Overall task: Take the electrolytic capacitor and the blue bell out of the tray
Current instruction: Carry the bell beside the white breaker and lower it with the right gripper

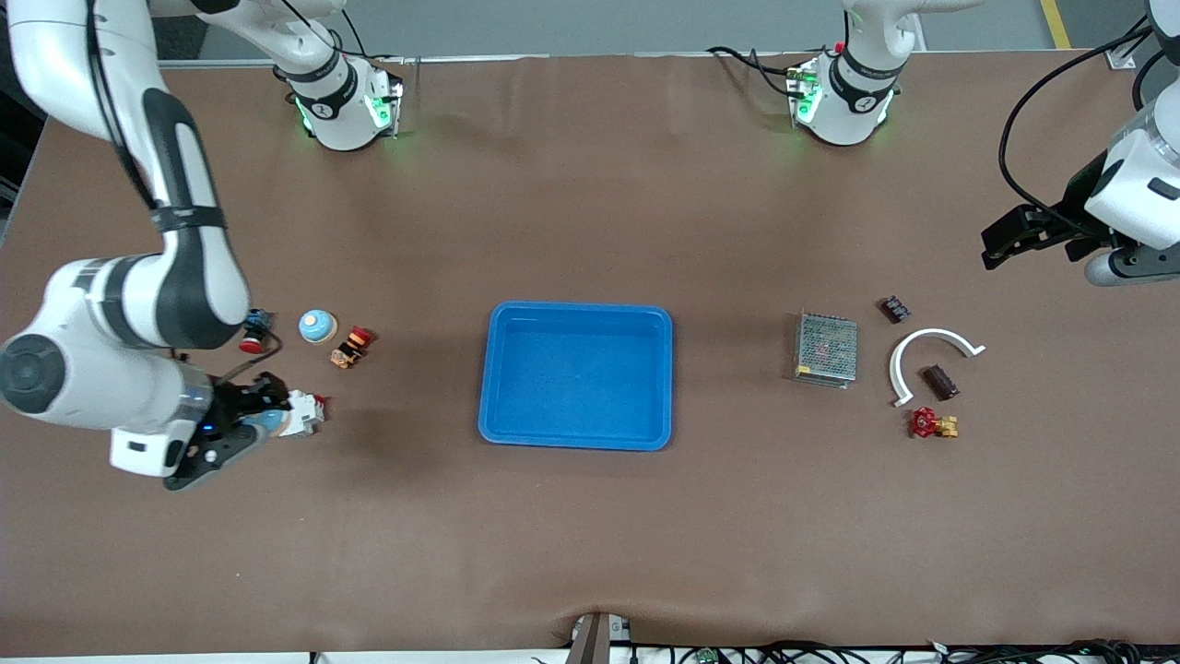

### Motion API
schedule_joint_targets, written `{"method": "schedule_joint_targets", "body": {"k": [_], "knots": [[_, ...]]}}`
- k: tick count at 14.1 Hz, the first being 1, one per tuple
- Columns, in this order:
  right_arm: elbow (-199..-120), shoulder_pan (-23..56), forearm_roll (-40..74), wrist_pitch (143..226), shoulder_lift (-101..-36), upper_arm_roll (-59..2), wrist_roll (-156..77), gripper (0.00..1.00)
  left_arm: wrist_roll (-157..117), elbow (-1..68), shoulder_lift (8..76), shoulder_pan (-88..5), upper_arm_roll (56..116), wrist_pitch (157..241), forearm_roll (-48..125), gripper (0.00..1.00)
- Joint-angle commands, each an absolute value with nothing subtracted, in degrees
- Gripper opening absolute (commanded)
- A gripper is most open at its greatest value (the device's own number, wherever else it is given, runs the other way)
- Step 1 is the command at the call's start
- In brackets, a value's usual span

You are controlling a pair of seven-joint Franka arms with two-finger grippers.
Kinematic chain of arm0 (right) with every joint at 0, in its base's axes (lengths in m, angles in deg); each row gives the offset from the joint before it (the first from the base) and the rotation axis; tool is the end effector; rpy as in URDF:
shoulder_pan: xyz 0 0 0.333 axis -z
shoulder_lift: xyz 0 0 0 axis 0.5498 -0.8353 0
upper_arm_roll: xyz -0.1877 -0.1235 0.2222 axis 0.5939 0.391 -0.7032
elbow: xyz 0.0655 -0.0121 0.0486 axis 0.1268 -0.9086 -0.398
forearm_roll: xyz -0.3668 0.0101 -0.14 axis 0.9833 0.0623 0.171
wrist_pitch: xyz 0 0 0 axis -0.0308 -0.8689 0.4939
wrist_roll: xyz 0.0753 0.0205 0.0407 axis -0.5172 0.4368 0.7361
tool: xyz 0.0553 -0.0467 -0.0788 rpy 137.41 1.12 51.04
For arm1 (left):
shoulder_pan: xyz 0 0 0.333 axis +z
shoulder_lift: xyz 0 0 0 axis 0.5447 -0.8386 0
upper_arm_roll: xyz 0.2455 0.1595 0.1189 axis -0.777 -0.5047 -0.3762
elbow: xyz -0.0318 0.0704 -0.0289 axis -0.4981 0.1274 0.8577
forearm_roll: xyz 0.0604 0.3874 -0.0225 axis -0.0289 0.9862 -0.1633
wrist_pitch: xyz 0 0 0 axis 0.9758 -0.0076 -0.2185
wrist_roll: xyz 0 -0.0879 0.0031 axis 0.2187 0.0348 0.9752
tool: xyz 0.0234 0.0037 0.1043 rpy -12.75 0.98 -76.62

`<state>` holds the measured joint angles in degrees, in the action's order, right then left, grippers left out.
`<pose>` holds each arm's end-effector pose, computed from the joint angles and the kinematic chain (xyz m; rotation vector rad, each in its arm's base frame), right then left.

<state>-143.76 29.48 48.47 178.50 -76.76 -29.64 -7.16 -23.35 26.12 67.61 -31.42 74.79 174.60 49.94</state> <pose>0.6971 0.0096 0.3625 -2.9194 -0.9380 0.1023 0.5568 -0.0484 0.6112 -3.1000 -0.1119 -0.0128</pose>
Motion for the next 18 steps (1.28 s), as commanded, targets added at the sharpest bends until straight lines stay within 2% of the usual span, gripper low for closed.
{"method": "schedule_joint_targets", "body": {"k": [1, 8, 12, 18], "knots": [[-144.54, 33.17, 51.44, 180.44, -76.52, -30.79, 1.32, 0.29, -23.28, 26.29, 68.43, -31.25, 74.72, 174.57, 49.08, 1.00], [-146.82, 39.15, 53.13, 187.38, -81.53, -30.79, 16.72, 0.30, -23.20, 26.12, 68.25, -31.34, 74.72, 174.57, 49.52, 1.00], [-153.23, 39.16, 52.51, 193.88, -81.79, -30.97, 16.90, 0.30, -23.02, 26.03, 68.08, -31.34, 74.81, 174.57, 49.52, 1.00], [-153.60, 38.89, 52.51, 195.83, -84.78, -31.14, 16.90, 0.31, -22.50, 25.15, 67.81, -31.43, 74.81, 174.65, 49.52, 1.00]]}}
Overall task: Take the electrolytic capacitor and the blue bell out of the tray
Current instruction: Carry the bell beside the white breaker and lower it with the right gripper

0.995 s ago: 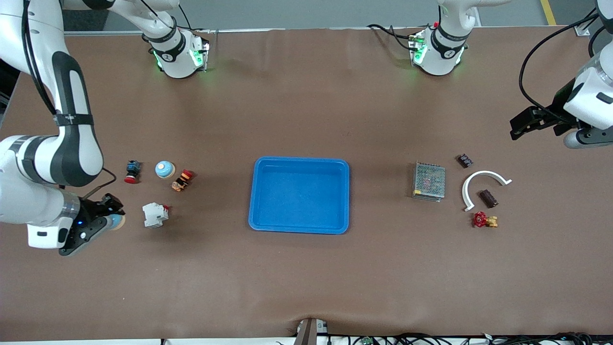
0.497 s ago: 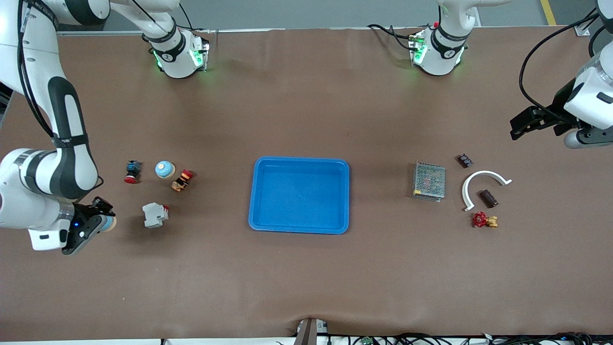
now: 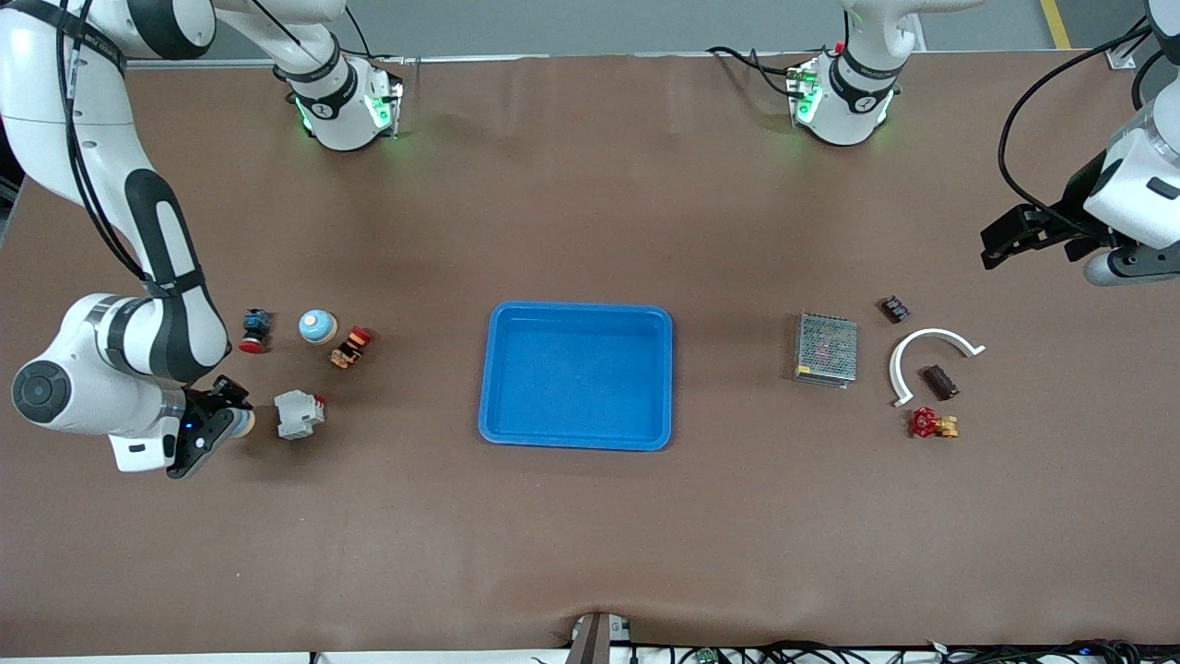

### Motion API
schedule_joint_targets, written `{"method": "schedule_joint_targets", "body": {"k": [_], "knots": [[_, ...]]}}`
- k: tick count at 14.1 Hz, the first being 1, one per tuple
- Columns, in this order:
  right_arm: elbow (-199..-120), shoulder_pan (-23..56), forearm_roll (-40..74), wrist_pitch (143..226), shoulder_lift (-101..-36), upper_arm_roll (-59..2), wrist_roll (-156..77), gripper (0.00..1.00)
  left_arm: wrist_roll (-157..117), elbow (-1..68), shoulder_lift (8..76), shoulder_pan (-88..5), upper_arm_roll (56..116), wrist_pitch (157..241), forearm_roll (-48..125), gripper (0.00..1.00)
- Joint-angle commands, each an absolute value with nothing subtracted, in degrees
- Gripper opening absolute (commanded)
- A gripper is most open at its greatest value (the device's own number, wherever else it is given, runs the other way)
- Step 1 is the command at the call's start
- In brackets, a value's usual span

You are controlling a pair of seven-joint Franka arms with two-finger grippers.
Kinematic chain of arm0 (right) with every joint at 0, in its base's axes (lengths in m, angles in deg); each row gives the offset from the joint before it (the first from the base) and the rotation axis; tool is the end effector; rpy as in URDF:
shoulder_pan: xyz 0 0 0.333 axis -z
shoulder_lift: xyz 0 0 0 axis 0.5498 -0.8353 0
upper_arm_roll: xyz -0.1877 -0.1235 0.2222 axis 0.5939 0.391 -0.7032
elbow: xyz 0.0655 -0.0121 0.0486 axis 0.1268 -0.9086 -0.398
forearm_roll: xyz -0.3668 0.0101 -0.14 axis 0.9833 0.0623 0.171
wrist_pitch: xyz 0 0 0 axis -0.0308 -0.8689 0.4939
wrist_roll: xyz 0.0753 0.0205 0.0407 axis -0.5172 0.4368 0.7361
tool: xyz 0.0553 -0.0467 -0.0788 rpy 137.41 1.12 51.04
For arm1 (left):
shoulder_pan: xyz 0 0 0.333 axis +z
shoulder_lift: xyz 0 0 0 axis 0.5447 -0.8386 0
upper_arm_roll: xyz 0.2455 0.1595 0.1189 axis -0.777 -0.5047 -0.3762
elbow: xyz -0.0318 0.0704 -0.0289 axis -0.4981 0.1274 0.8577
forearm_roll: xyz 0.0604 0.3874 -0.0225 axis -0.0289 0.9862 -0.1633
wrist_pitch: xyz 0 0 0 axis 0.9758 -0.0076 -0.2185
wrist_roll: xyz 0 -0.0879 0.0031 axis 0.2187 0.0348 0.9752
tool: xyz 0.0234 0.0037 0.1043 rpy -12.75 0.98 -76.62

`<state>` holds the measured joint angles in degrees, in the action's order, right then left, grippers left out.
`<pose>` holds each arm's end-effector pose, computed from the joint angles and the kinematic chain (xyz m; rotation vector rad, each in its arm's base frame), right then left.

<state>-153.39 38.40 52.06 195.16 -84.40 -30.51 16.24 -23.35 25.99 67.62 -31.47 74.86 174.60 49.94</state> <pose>0.6751 -0.0956 0.2180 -2.7814 -1.3558 0.1374 0.5568 -0.0496 0.6124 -3.1004 -0.1087 -0.0167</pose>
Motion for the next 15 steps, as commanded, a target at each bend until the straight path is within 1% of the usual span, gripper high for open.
{"method": "schedule_joint_targets", "body": {"k": [1, 12, 13, 14, 15], "knots": [[-153.60, 38.89, 52.42, 196.53, -85.13, -31.14, 17.16, 0.31, -22.40, 25.15, 67.64, -31.51, 74.81, 174.65, 49.61, 1.00], [-153.60, 39.07, 52.51, 198.56, -87.95, -31.14, 18.05, 0.34, -22.58, 25.15, 67.20, -31.51, 74.90, 174.48, 49.61, 1.00], [-153.60, 39.07, 52.51, 198.56, -87.95, -31.14, 18.05, 0.37, -22.49, 25.15, 67.20, -31.51, 74.90, 174.48, 49.61, 1.00], [-153.51, 39.16, 52.51, 198.56, -87.95, -31.14, 18.05, 0.53, -22.49, 25.15, 67.20, -31.51, 74.90, 174.31, 49.61, 1.00], [-153.42, 39.16, 52.42, 198.56, -87.95, -31.14, 18.05, 1.00, -22.58, 25.24, 67.20, -31.60, 74.90, 174.30, 49.70, 1.00]]}}
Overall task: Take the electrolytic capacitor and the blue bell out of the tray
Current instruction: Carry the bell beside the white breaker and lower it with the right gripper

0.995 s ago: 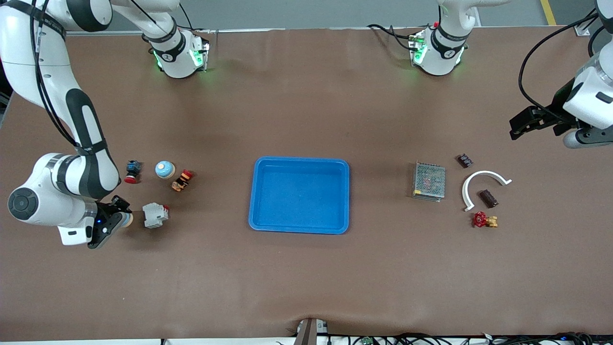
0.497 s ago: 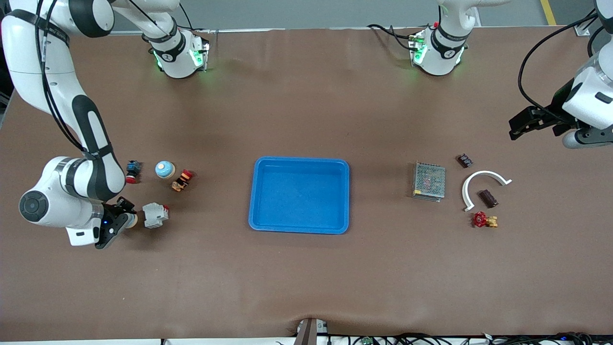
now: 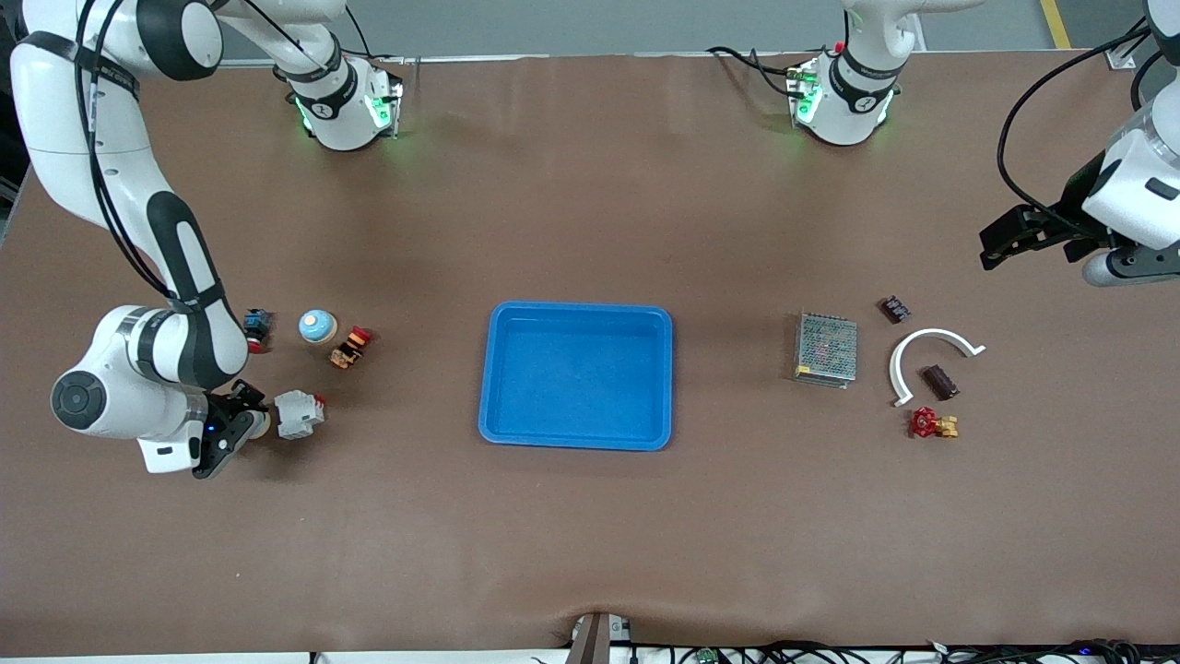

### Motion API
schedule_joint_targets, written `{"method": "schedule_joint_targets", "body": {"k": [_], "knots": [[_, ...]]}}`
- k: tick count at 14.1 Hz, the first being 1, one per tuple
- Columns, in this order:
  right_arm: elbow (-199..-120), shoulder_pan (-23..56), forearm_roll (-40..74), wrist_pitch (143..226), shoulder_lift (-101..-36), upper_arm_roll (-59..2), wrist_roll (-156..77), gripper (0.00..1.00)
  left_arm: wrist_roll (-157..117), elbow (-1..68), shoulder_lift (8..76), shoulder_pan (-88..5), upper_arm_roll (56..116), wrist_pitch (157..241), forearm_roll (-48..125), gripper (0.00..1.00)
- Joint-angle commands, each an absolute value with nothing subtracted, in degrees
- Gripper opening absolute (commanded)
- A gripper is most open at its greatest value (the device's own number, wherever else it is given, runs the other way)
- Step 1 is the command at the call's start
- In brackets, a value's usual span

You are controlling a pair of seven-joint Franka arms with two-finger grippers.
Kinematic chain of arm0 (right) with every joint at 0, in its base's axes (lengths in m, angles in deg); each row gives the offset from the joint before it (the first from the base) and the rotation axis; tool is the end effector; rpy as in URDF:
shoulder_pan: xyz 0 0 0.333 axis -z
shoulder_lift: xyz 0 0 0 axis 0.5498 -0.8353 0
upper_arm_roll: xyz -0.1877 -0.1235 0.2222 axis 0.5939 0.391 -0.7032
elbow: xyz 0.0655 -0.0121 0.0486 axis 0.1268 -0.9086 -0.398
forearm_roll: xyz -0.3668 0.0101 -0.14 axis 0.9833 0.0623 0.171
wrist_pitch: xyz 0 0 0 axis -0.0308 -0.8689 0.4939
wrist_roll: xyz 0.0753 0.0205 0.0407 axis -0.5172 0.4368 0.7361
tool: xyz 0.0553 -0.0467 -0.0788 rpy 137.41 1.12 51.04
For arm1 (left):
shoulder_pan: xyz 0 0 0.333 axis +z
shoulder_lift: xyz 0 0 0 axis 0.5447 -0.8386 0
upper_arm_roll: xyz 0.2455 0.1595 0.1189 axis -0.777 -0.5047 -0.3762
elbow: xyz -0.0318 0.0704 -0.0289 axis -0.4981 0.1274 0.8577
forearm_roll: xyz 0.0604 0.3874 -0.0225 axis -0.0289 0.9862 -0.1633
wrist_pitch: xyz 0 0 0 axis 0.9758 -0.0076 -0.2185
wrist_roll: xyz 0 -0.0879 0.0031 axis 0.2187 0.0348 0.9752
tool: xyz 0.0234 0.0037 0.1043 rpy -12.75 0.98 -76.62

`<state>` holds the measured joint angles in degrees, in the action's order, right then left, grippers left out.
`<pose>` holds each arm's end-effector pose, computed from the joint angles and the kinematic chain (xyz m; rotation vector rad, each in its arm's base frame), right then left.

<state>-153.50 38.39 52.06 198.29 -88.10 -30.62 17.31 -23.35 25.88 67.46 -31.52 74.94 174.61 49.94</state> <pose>0.6722 -0.0944 0.1774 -2.7618 -1.3824 0.1543 0.5575 -0.0508 0.6118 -3.1008 -0.1052 -0.0156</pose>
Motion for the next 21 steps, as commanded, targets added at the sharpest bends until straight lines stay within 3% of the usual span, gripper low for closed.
{"method": "schedule_joint_targets", "body": {"k": [1, 6, 14, 21], "knots": [[-153.25, 39.24, 52.42, 198.56, -87.95, -31.14, 17.96, 1.00, -22.93, 25.33, 67.28, -31.69, 74.90, 174.04, 49.70, 1.00], [-151.76, 38.72, 51.98, 196.72, -86.98, -31.23, 16.73, 1.00, -23.19, 25.33, 67.46, -31.69, 74.98, 172.81, 49.70, 1.00], [-139.99, 35.03, 52.77, 172.13, -78.90, -30.88, -0.65, 1.00, -22.32, 25.15, 67.37, -31.60, 74.90, 172.81, 49.61, 1.00], [-137.16, 31.95, 52.60, 163.51, -69.07, -30.79, -24.29, 1.00, -23.10, 25.15, 67.81, -31.34, 74.81, 172.81, 49.00, 1.00]]}}
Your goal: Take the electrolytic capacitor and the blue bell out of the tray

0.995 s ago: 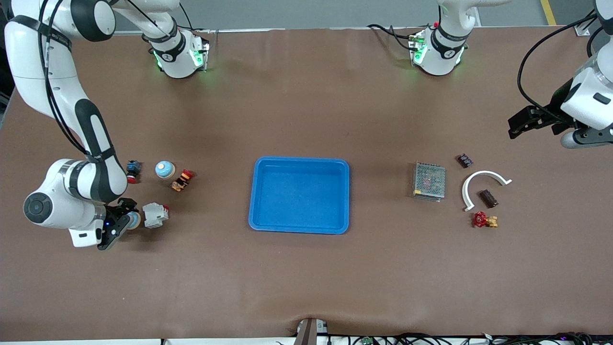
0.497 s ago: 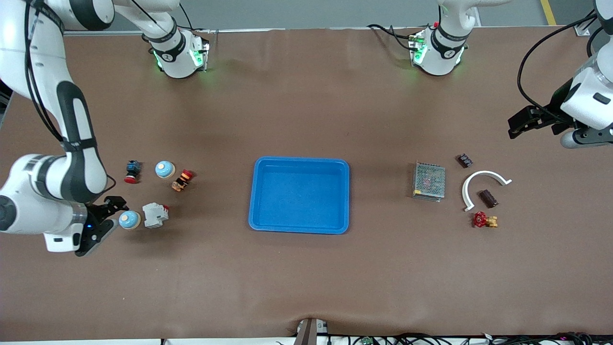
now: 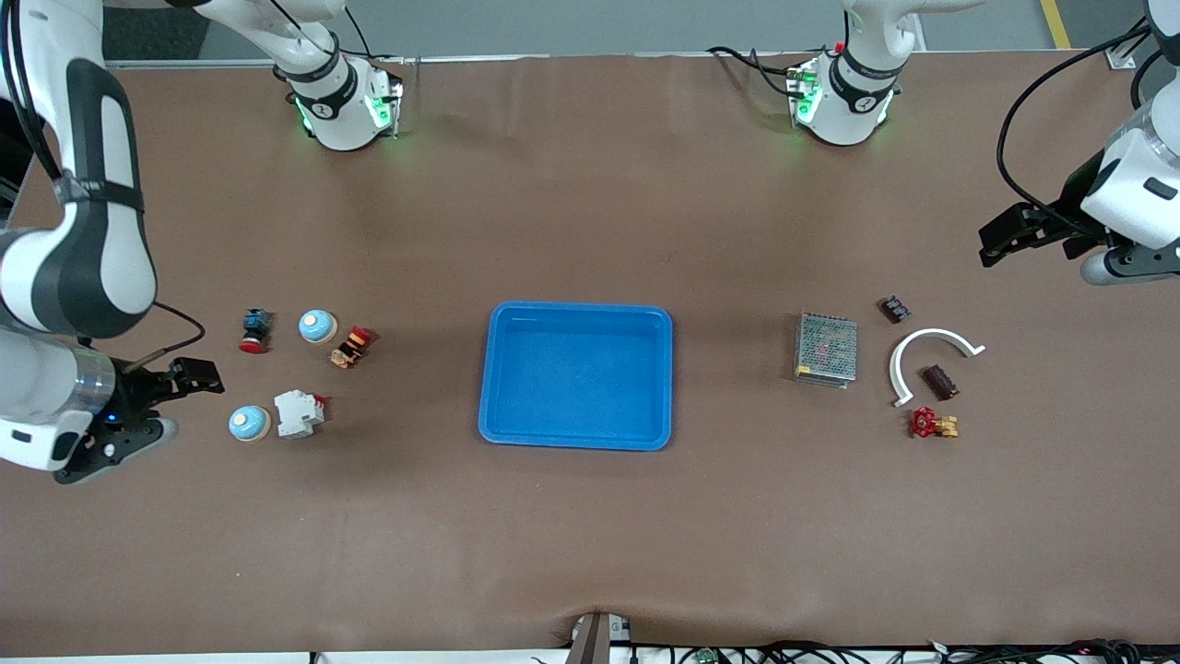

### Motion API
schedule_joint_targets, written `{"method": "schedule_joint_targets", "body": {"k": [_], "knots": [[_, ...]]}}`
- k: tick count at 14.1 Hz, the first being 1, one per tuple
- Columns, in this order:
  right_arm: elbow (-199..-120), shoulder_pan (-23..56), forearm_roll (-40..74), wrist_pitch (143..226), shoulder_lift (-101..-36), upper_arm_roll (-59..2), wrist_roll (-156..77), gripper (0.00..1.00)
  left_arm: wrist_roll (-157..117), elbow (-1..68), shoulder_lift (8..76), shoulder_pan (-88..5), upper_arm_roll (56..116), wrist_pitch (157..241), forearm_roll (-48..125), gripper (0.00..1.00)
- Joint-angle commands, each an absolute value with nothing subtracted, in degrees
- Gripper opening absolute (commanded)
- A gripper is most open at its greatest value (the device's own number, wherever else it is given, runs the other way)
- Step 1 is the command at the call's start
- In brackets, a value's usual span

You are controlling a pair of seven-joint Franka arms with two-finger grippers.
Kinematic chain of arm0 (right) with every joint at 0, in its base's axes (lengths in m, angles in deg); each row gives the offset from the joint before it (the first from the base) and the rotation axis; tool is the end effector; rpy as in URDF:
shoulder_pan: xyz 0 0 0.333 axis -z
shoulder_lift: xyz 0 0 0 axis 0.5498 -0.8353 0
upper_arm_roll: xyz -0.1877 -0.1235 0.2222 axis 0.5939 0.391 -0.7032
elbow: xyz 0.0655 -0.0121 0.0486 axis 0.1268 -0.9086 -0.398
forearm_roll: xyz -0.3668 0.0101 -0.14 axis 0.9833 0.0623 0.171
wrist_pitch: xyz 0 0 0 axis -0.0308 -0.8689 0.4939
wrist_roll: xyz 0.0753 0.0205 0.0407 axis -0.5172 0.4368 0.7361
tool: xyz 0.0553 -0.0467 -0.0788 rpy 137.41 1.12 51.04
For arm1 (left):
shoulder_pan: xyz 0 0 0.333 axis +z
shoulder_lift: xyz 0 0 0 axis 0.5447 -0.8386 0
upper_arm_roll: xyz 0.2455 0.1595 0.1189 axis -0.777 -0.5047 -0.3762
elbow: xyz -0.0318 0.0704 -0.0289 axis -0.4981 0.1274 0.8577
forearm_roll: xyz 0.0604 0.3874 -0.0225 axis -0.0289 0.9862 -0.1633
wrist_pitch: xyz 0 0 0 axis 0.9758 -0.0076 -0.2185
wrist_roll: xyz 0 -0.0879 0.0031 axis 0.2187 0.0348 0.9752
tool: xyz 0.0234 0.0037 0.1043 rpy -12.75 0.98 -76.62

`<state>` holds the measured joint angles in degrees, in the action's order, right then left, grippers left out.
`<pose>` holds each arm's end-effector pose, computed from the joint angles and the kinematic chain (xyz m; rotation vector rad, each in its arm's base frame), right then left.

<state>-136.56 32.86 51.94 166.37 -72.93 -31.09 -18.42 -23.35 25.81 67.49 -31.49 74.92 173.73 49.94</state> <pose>0.6878 -0.0193 0.4505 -3.0346 -0.6403 0.1578 0.5558 -0.0502 0.6113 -3.0988 -0.1070 0.0053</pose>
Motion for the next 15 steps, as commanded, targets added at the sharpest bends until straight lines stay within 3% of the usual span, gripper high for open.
{"method": "schedule_joint_targets", "body": {"k": [1, 8, 15], "knots": [[-137.16, 32.21, 52.51, 162.79, -66.53, -30.88, -27.19, 1.00, -23.19, 25.15, 67.81, -31.34, 74.81, 172.81, 49.00, 1.00], [-138.21, 32.13, 52.60, 161.11, -57.46, -30.97, -43.74, 1.00, -23.37, 25.15, 67.90, -31.25, 74.63, 172.63, 49.08, 1.00], [-157.70, 32.48, 53.04, 170.59, -41.82, -30.97, -43.21, 1.00, -23.02, 25.15, 68.25, -31.25, 74.28, 172.55, 49.08, 1.00]]}}
